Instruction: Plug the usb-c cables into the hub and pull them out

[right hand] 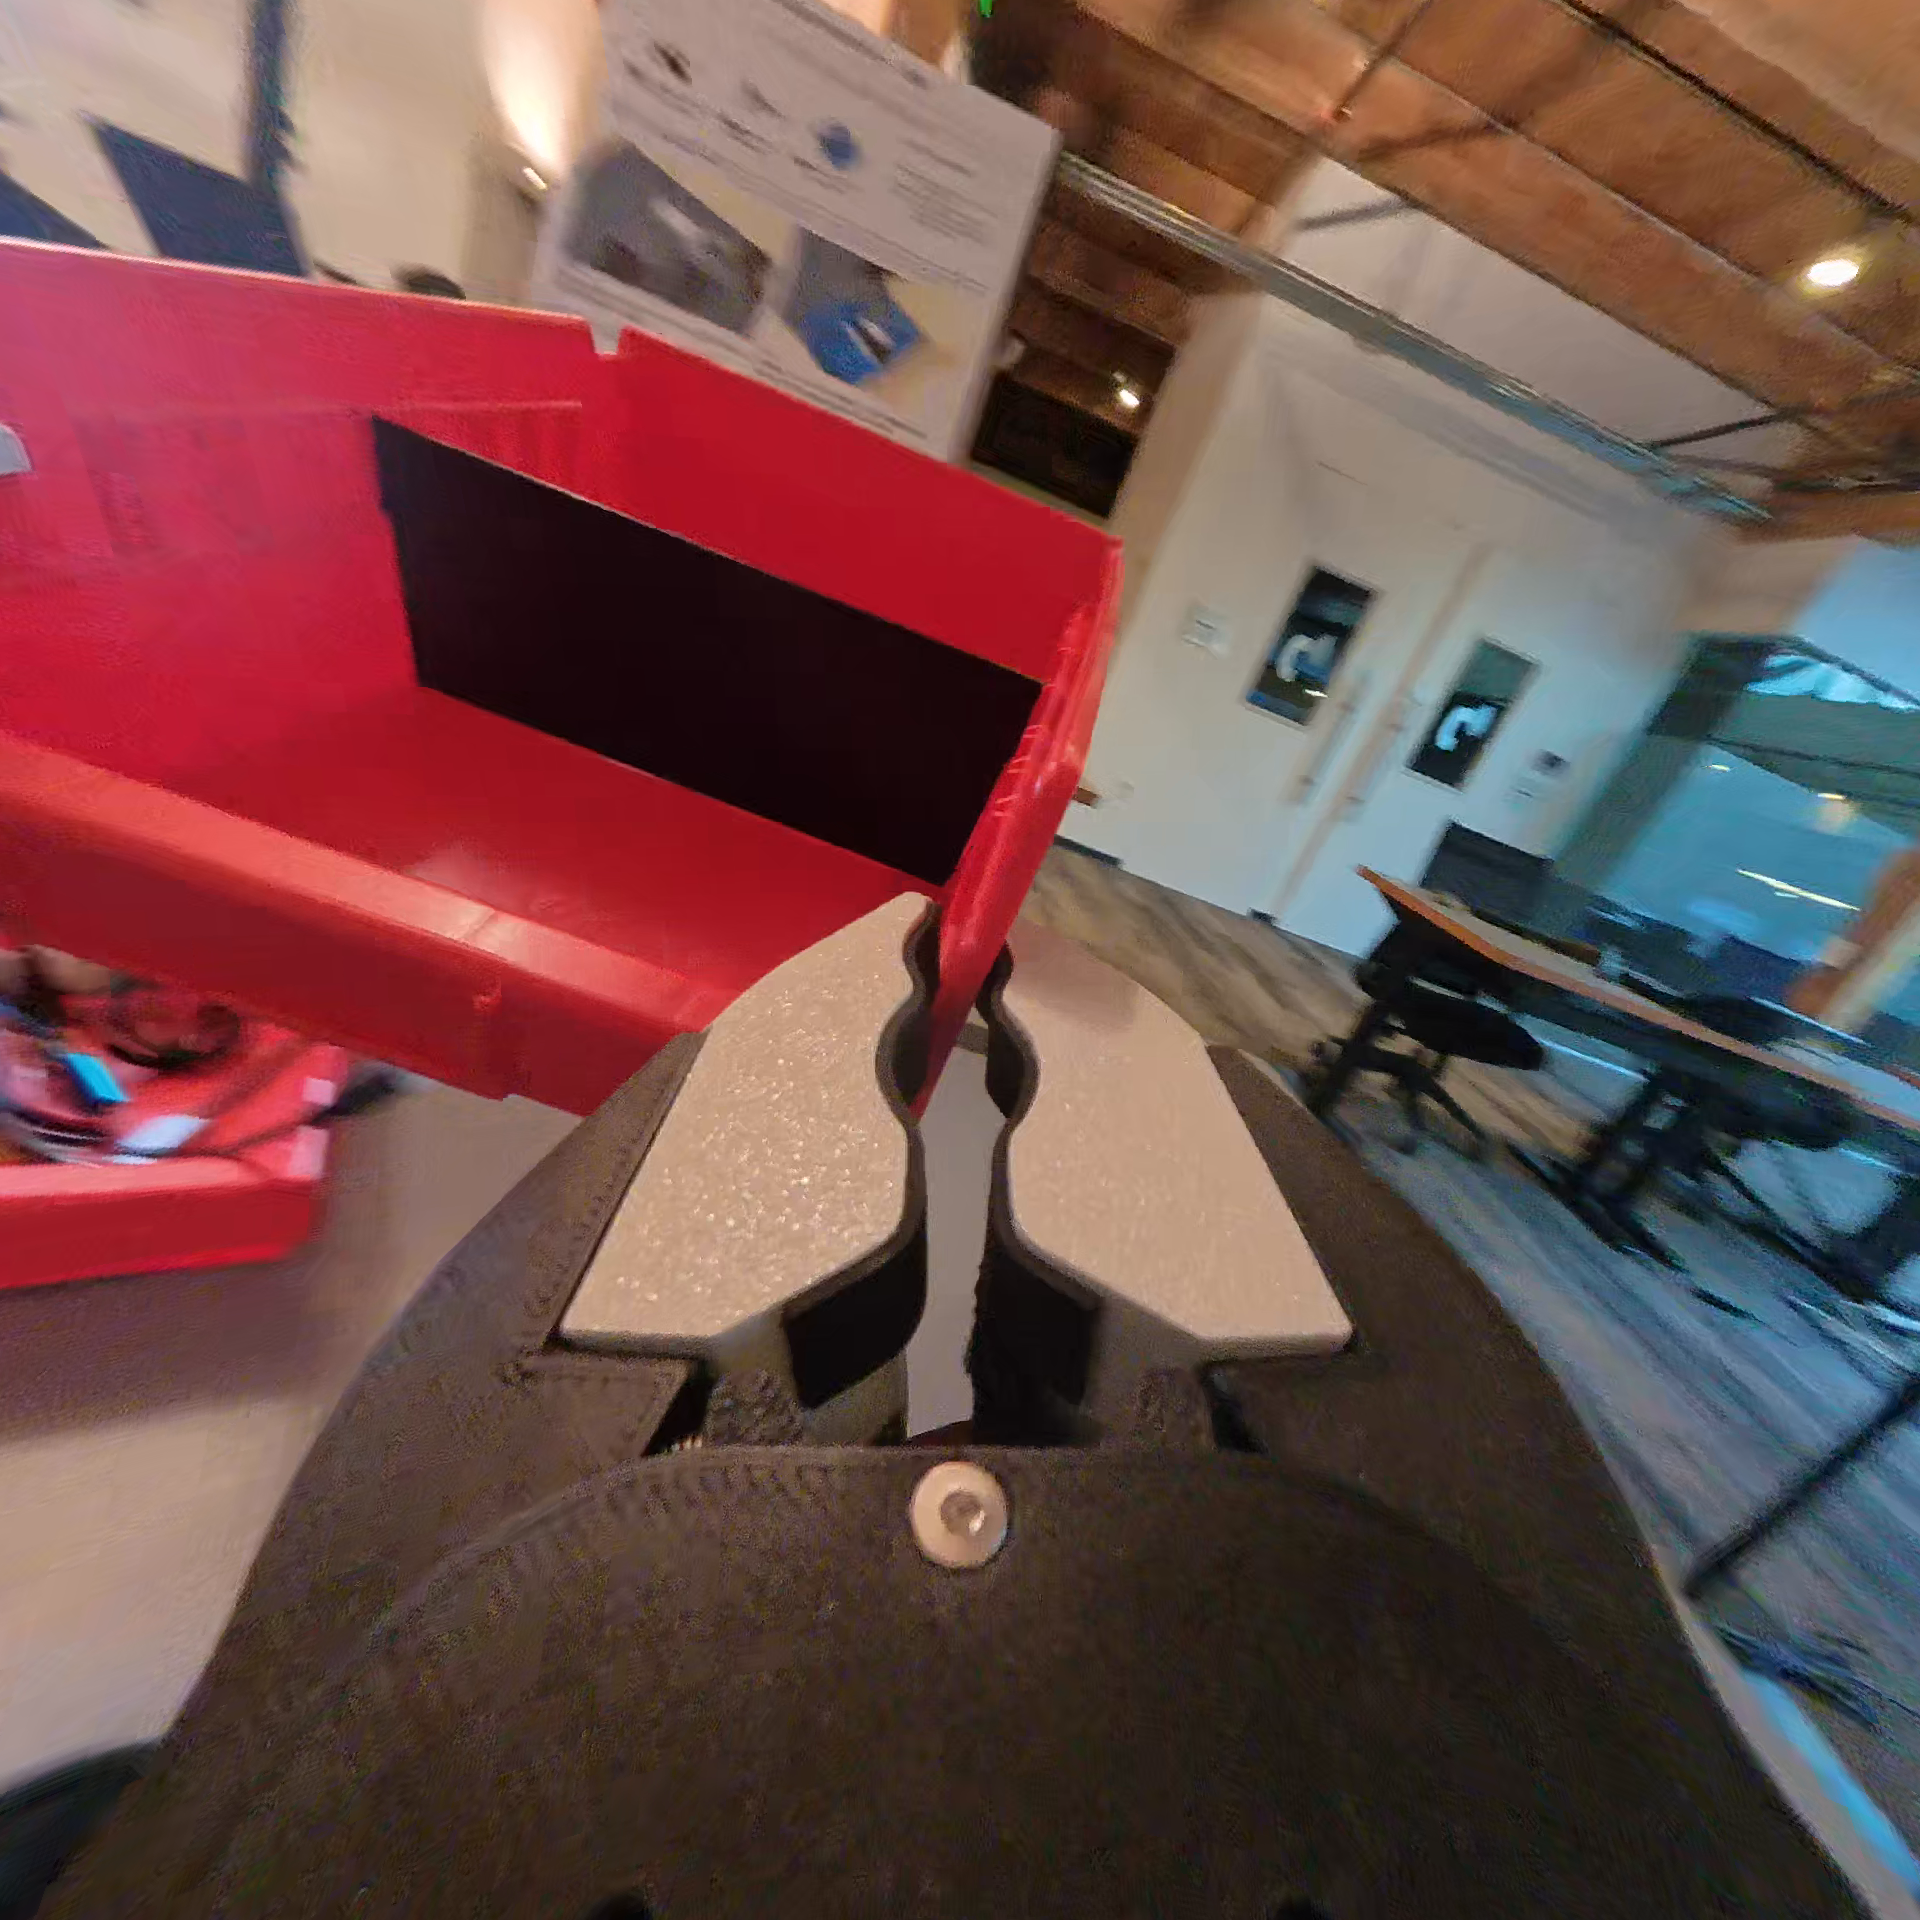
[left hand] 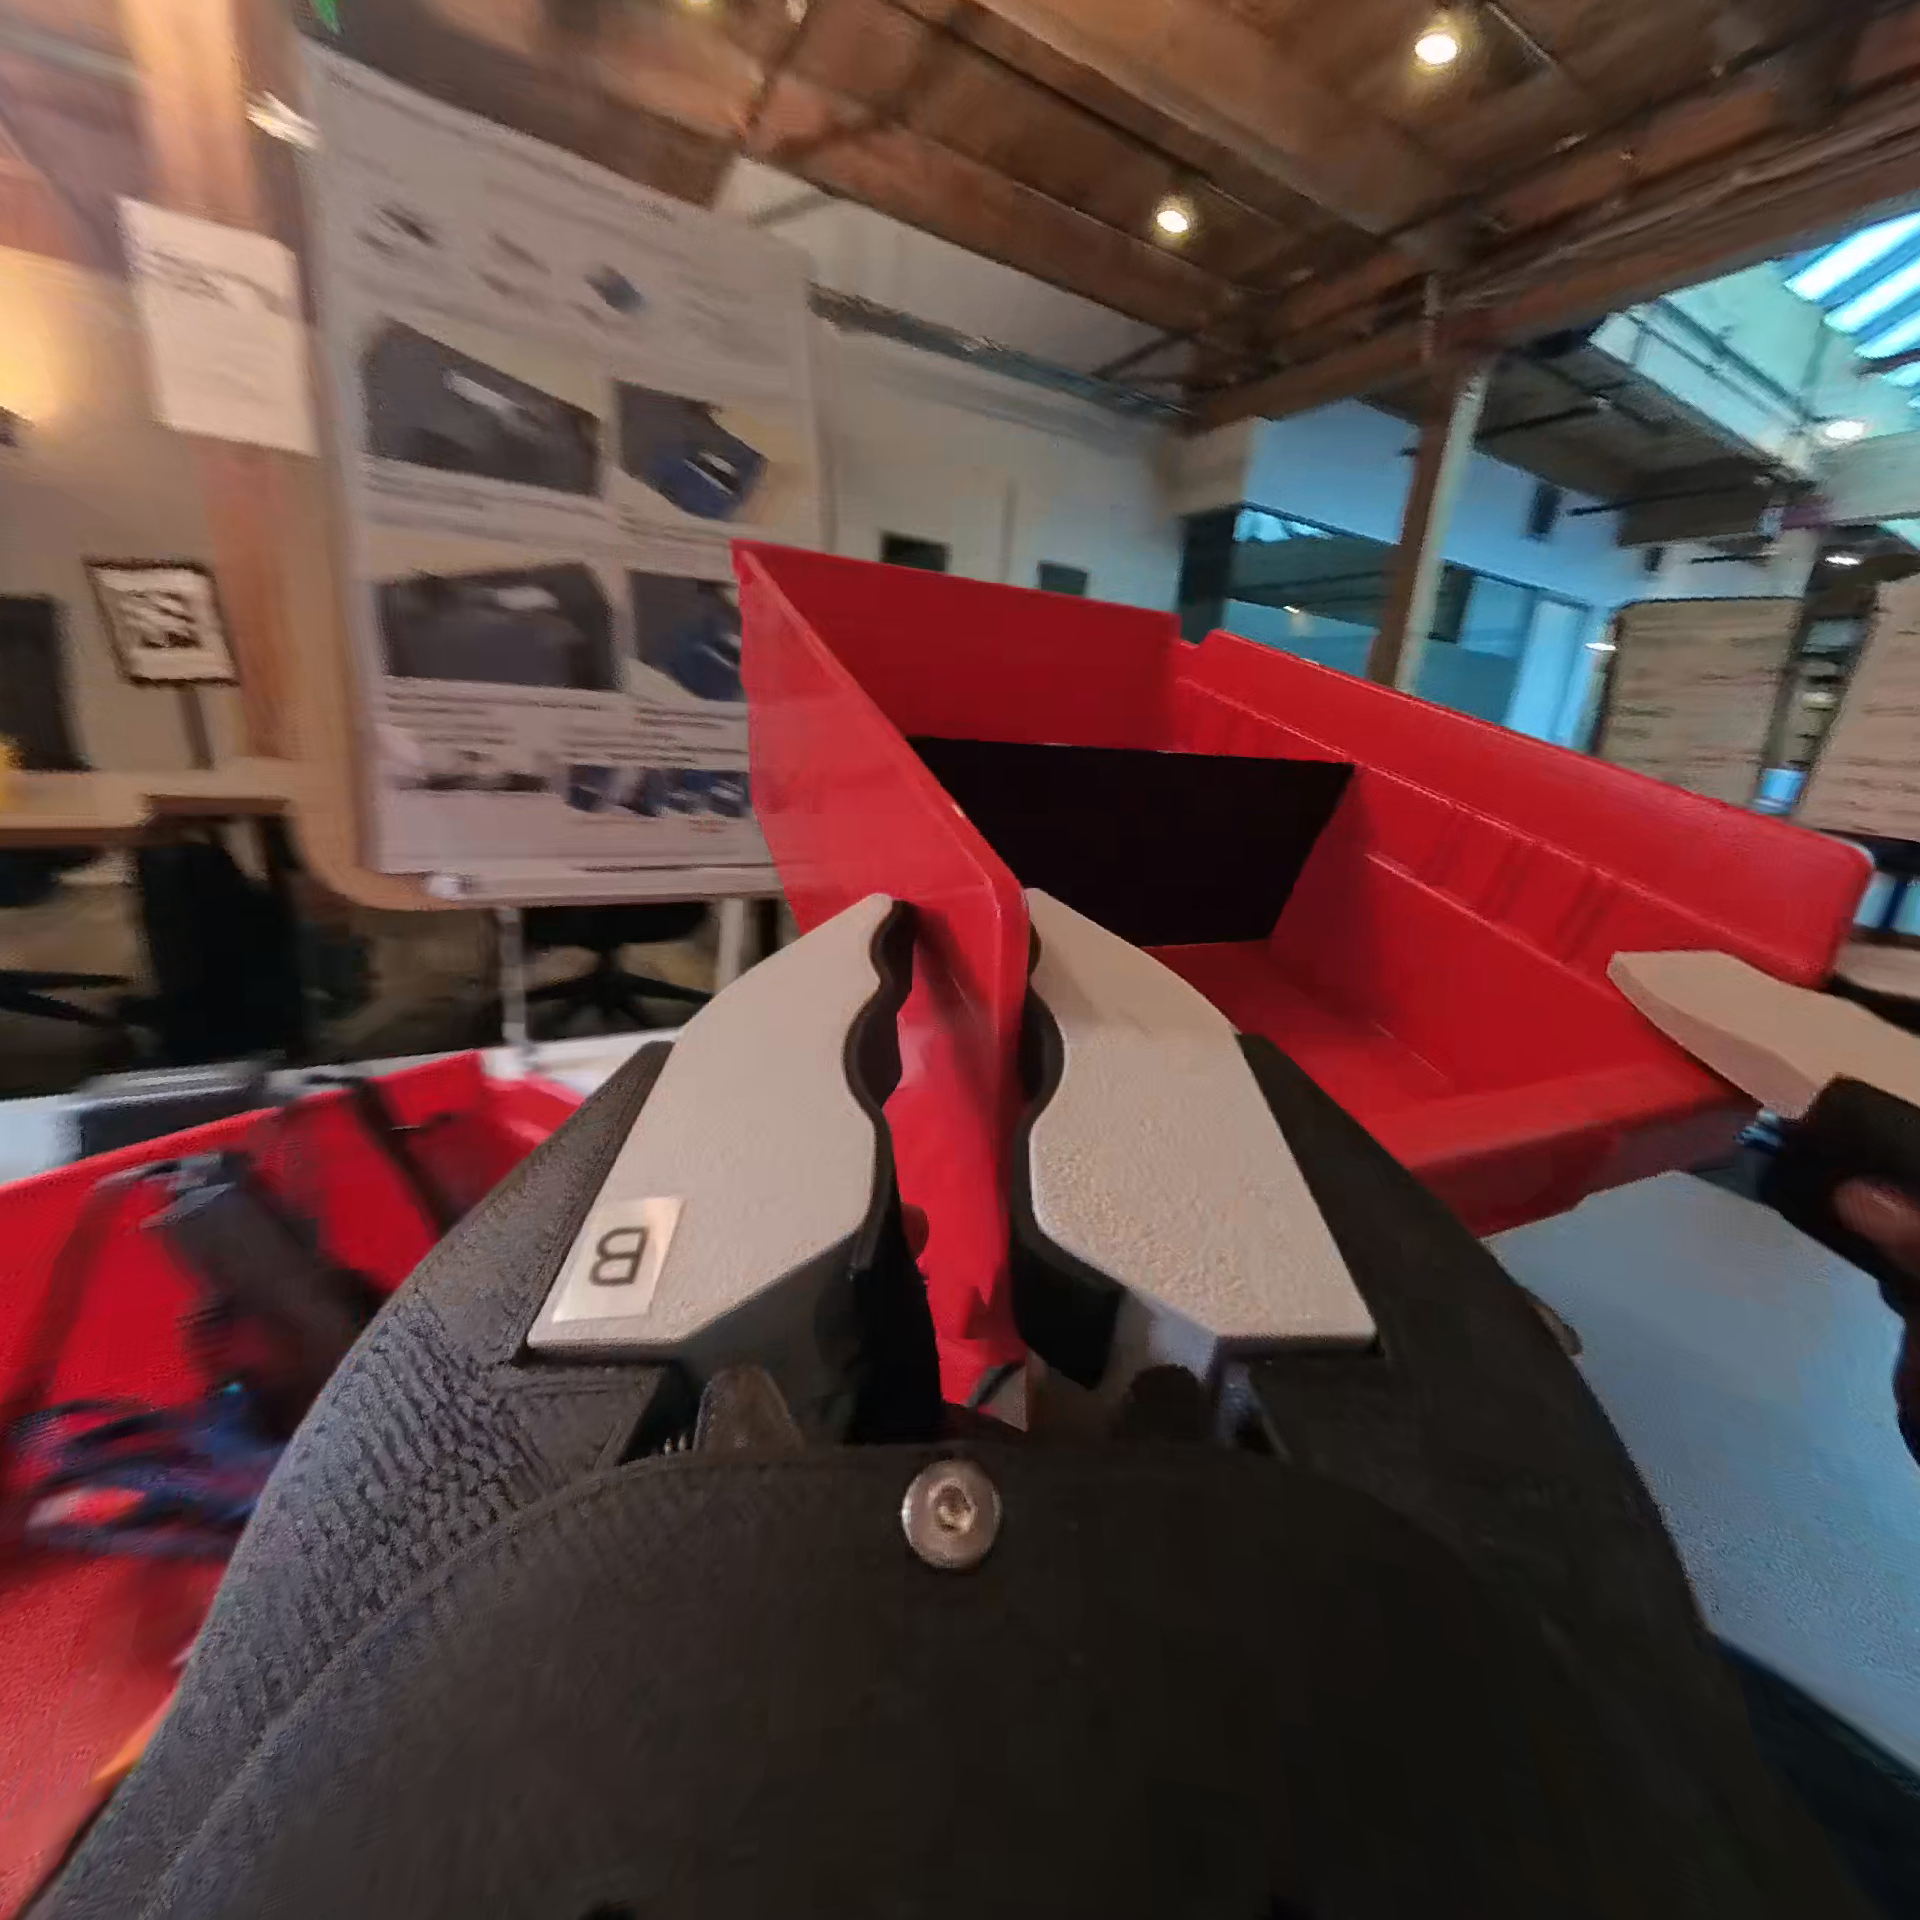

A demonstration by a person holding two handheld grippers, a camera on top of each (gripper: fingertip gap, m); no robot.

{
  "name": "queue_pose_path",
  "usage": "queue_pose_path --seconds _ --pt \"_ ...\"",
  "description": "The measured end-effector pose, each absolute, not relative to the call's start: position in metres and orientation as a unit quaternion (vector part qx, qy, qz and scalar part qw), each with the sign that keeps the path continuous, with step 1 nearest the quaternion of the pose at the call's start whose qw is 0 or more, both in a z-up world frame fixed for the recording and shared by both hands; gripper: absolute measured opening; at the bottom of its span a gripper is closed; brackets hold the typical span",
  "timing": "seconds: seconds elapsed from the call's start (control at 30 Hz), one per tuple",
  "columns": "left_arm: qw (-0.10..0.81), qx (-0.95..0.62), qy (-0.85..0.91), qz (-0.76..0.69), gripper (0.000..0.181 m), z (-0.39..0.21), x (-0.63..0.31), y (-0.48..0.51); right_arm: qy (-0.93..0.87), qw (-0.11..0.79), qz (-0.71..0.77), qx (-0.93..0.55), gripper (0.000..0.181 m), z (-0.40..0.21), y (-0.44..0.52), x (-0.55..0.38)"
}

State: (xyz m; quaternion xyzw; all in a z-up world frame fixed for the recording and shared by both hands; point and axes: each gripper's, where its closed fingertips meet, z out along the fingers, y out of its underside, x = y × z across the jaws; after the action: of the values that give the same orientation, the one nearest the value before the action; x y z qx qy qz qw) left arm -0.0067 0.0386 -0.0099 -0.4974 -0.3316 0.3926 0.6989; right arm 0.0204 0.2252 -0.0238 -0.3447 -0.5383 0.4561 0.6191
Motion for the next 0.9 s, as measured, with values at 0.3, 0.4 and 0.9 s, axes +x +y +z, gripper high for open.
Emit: queue_pose_path --seconds 0.3,0.4,0.9 --pt "0.665 -0.613 -0.348 0.247 0.019 -0.08 -0.05 0.179 -0.514 0.633 0.366 -0.448 0.003 -0.07 0.352 0.013" --pt "0.637 -0.644 -0.367 0.214 0.02 -0.111 -0.057 0.202 -0.527 0.603 0.35 -0.486 0.003 -0.098 0.375 0.005" --pt "0.606 -0.699 -0.302 0.229 0.022 -0.139 -0.061 0.253 -0.555 0.562 0.296 -0.537 0.006 -0.146 0.421 0.01"
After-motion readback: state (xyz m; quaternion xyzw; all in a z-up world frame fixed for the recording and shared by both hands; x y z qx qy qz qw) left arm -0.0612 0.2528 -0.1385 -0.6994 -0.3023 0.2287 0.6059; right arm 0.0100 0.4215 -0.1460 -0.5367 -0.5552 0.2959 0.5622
